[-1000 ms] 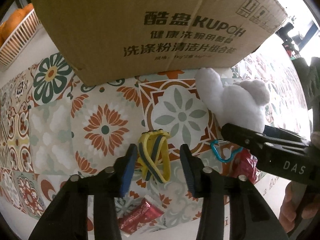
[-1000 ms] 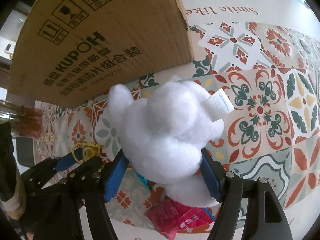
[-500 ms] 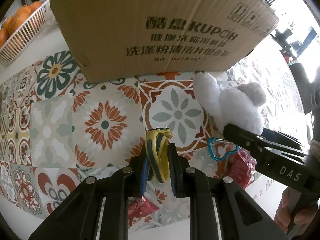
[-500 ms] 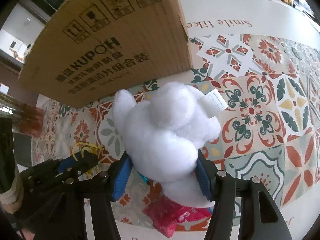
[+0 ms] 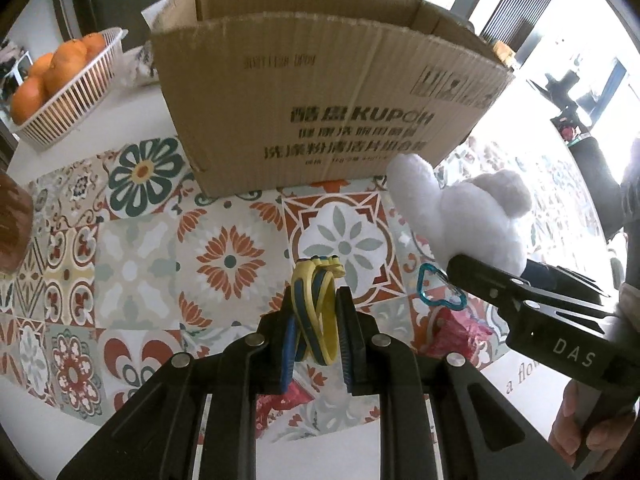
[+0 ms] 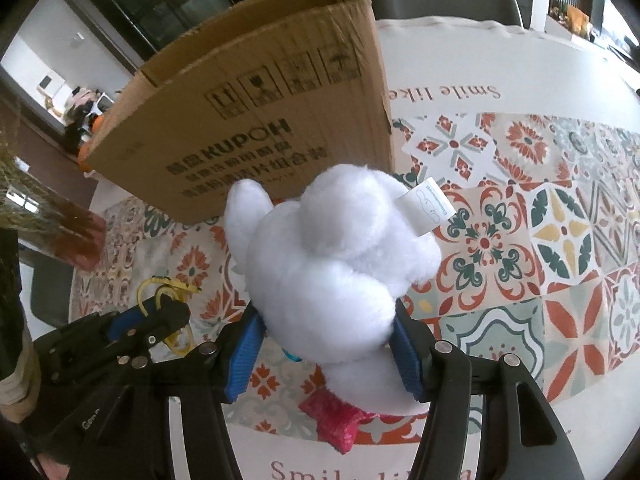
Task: Organize soft objects
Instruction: 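Lift the plush toy and yellow clip and carry both over the box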
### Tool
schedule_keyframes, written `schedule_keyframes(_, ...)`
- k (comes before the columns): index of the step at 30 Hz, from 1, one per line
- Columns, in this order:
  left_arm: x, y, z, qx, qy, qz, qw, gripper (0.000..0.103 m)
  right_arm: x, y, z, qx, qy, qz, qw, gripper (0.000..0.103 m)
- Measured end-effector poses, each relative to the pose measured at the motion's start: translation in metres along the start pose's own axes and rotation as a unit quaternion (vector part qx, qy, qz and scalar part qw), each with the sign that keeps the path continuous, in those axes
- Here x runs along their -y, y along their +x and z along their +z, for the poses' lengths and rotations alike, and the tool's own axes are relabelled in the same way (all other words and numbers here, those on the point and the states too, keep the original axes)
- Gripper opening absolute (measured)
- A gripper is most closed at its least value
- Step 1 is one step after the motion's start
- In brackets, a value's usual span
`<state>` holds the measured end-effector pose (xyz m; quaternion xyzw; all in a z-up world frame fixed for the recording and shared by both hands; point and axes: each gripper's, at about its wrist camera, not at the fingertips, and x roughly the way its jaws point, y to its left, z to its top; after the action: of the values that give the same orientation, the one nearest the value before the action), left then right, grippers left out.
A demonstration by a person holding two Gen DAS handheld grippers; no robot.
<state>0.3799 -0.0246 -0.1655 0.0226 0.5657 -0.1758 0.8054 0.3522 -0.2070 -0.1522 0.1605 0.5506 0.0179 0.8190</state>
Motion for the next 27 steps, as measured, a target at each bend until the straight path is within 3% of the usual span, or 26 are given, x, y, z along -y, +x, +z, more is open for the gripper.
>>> schedule_keyframes(27, 0.02, -0.092, 0.015, 0.117, 0.009, 0.0, 0.9931, 0.019, -0.039, -0.081, 0.009, 0.103, -0.047, 0.013, 0.994, 0.06)
